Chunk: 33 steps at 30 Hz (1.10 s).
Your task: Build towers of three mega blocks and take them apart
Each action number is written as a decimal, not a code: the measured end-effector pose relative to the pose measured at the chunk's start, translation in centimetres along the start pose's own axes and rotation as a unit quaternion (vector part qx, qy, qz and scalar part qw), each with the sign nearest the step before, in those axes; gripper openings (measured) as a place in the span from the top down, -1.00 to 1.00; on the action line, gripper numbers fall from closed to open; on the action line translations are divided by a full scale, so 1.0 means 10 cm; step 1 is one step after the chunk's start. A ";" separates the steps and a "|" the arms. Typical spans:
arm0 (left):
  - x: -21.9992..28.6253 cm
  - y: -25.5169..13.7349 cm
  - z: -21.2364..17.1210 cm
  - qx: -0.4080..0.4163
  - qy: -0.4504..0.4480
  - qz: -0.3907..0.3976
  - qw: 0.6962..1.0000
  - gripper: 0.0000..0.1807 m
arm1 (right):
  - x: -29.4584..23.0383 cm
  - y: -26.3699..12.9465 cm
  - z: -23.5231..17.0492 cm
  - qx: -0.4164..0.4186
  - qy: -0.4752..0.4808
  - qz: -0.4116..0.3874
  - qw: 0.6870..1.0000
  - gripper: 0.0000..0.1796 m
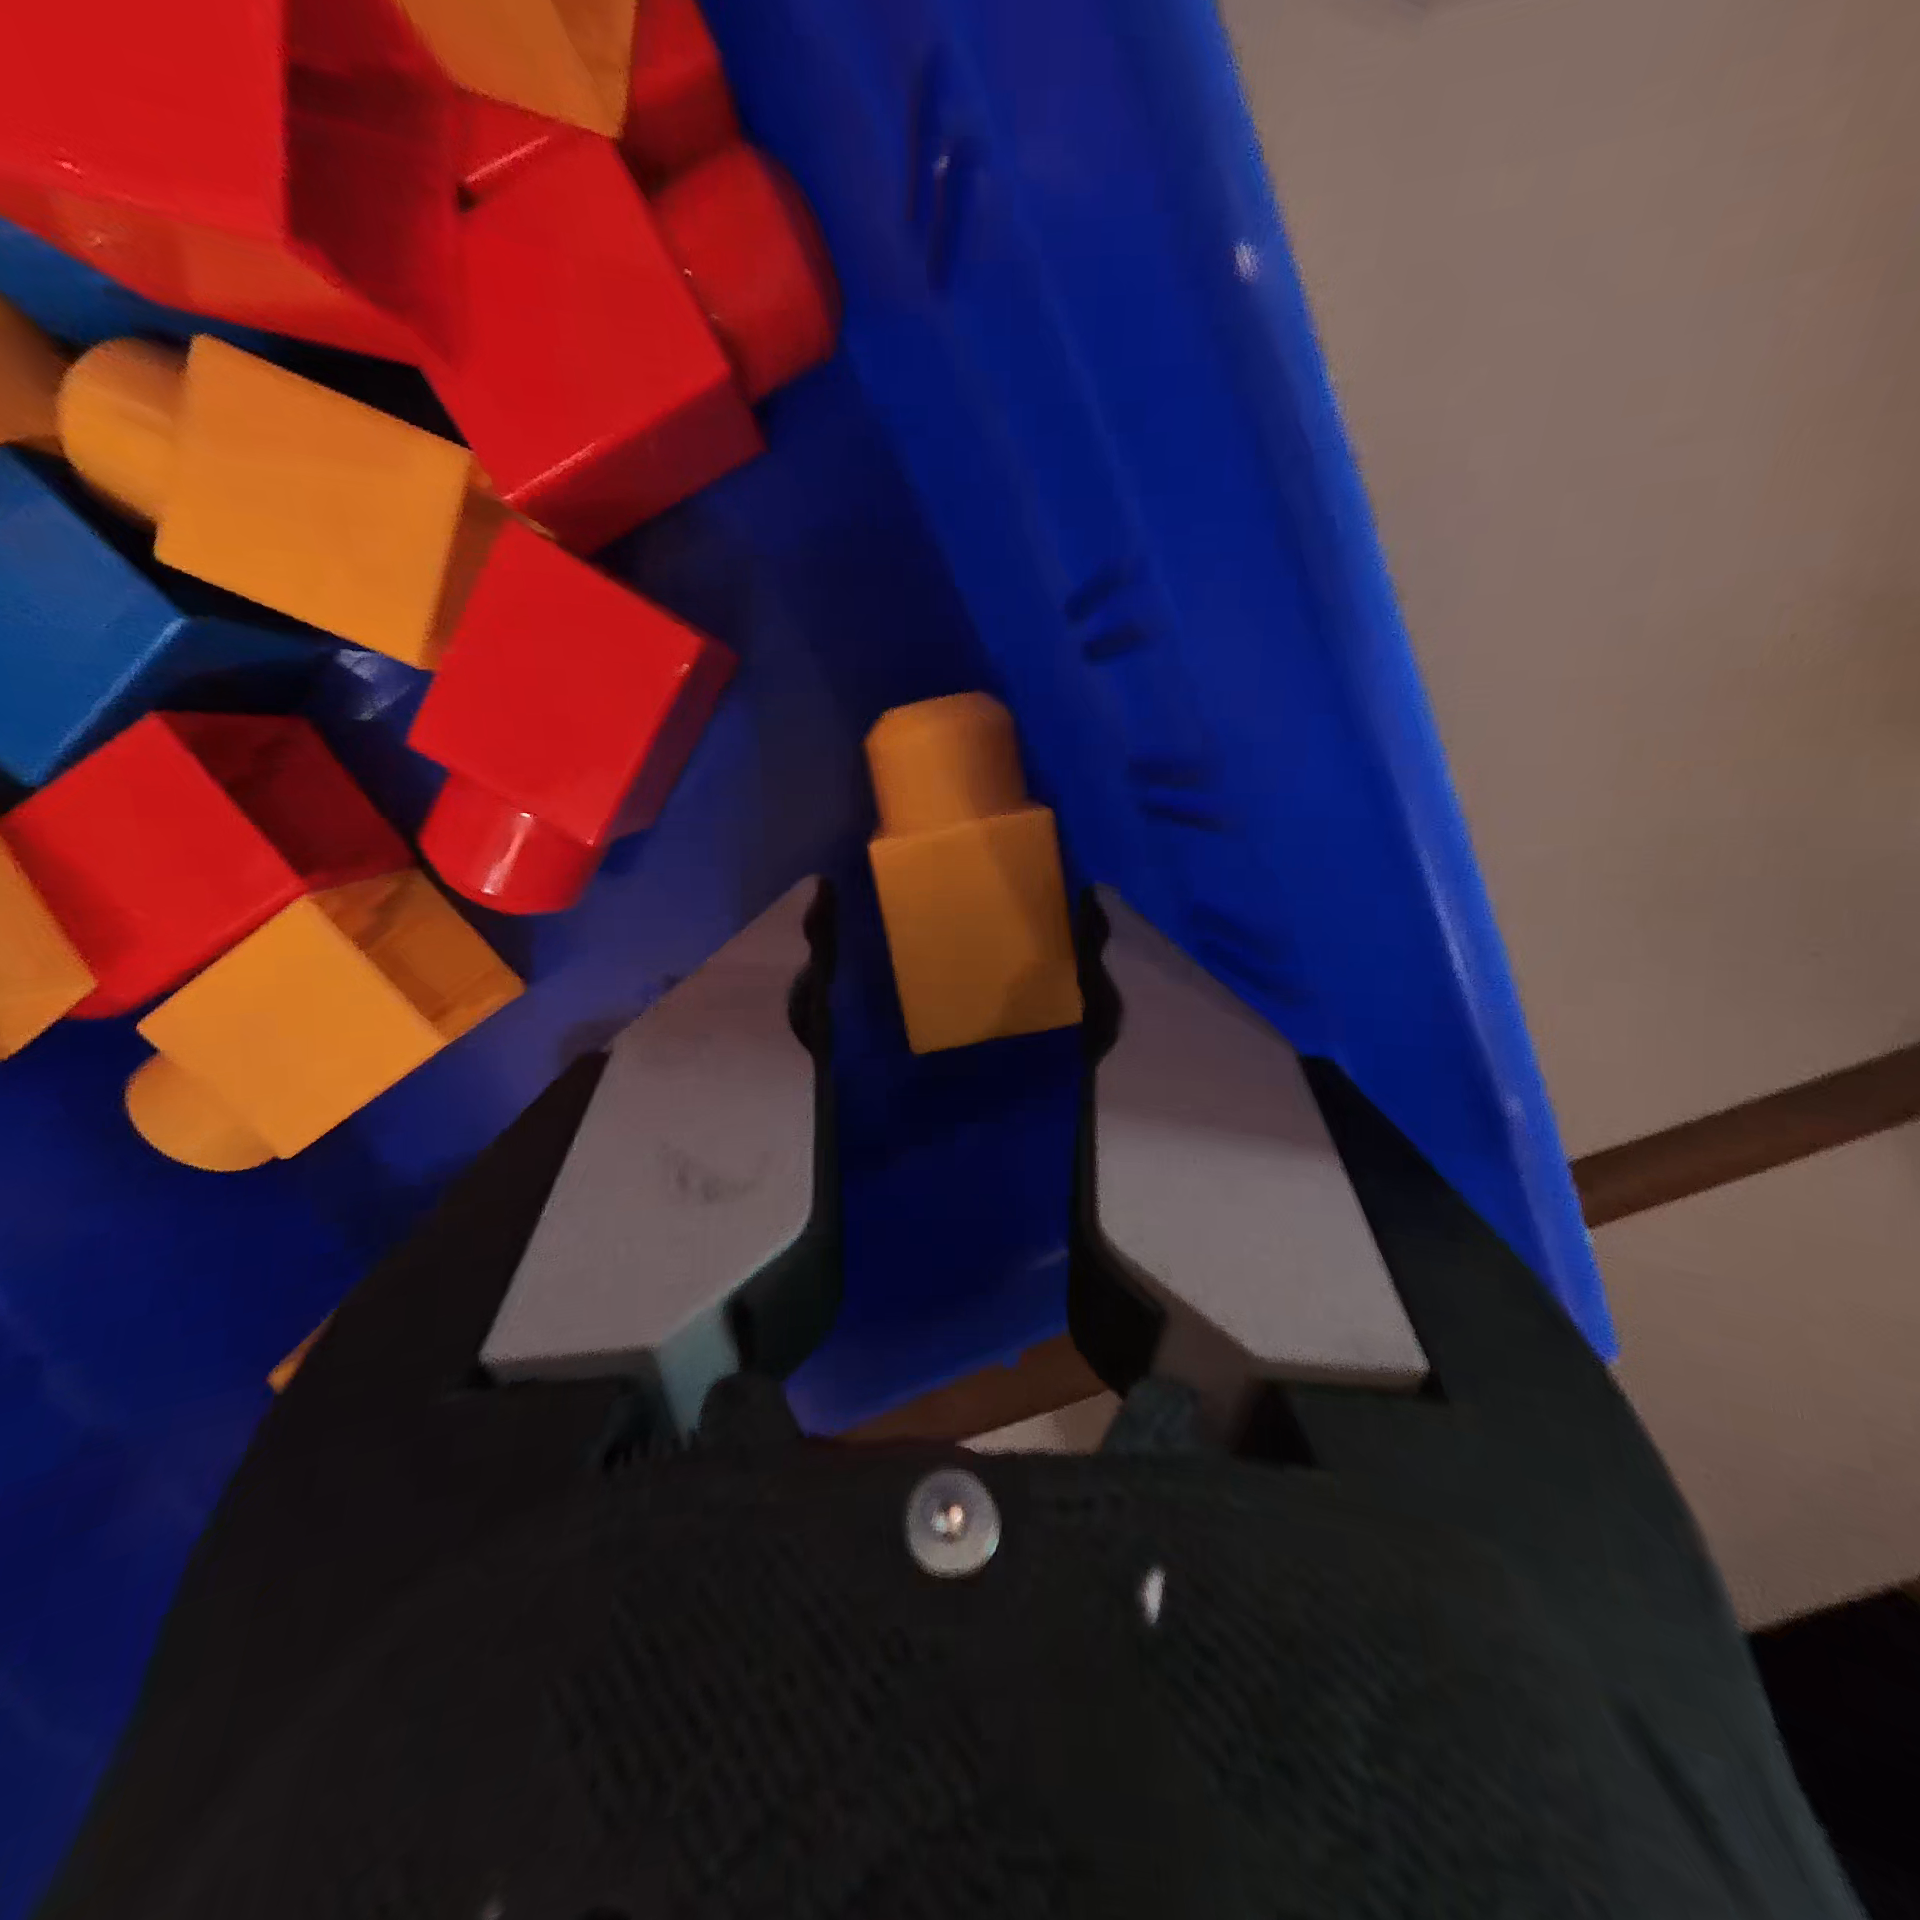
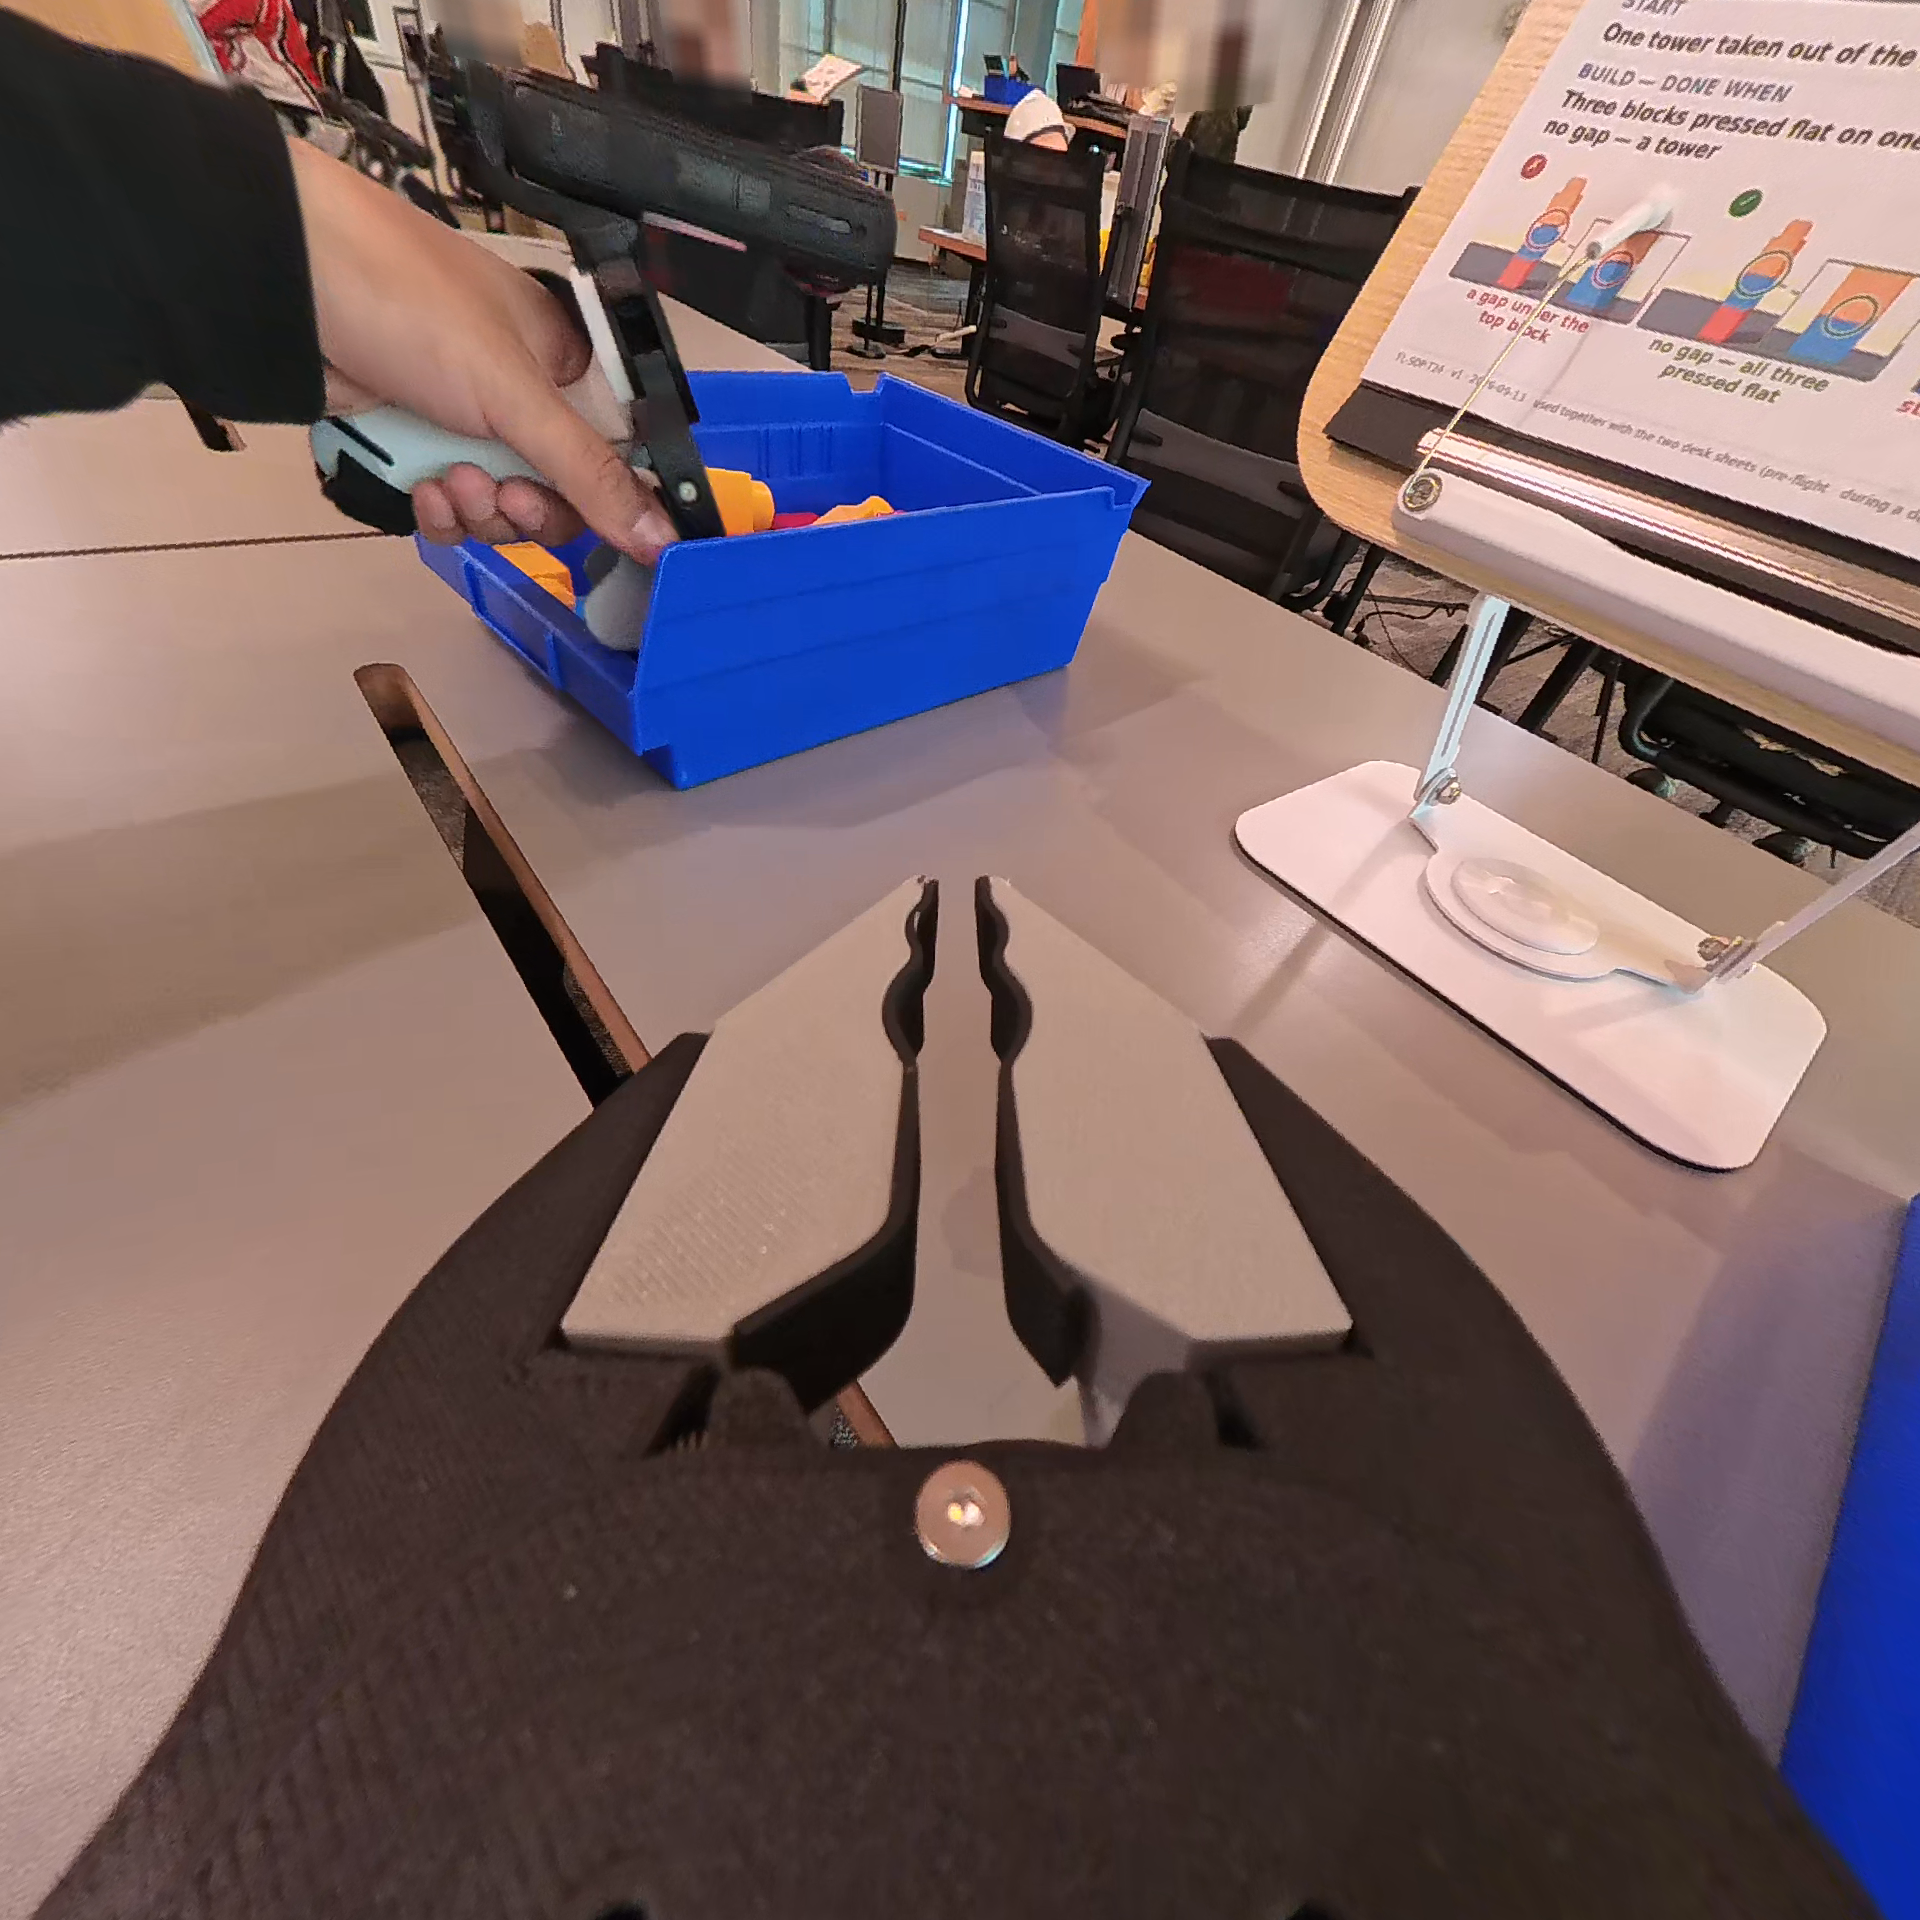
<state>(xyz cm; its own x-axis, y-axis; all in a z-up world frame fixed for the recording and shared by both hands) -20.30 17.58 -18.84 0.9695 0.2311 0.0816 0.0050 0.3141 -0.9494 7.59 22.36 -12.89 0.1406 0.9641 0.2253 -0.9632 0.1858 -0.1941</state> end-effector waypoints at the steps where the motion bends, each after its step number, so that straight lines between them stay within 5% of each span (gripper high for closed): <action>1: -0.01 -0.01 0.01 0.002 0.009 0.013 1.000 0.57 | 0.00 0.00 0.00 0.001 -0.001 0.000 1.000 0.96; 10: -0.17 -0.29 0.12 0.069 0.040 0.070 0.994 0.63 | 0.01 0.00 0.00 0.000 0.003 -0.001 1.000 0.96; 15: -0.06 -0.87 0.25 0.267 0.008 0.027 0.963 0.63 | 0.07 -0.04 0.03 0.012 0.016 -0.007 1.000 0.95; 19: 0.55 -1.21 0.10 0.393 0.094 -0.042 0.914 0.64 | 0.15 -0.10 0.06 0.031 0.054 -0.005 0.998 0.94; 24: 1.29 -0.88 -0.17 0.434 0.226 -0.043 0.871 0.64 | 0.19 -0.12 0.07 0.062 0.128 0.047 0.989 0.88; 33: 2.09 -0.42 -0.29 0.505 0.315 -0.006 0.804 0.64 | 0.16 -0.06 0.01 0.074 0.262 0.172 0.947 0.53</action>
<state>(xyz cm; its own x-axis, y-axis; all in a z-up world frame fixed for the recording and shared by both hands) 0.60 18.44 -14.02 0.9045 -0.1901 -0.3817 0.1226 0.9733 -0.1941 8.41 23.77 -12.30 -0.1296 0.9316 -0.3395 -0.9889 -0.1465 -0.0244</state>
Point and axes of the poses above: each gripper's, where its closed fingertips meet, y out along the fingers, z out of its top, x = y × z across the jaws, the point moved 5 cm from there along -y, back along the fingers, and after that the axes turned 4 degrees about -y, right-handed, at the moved point
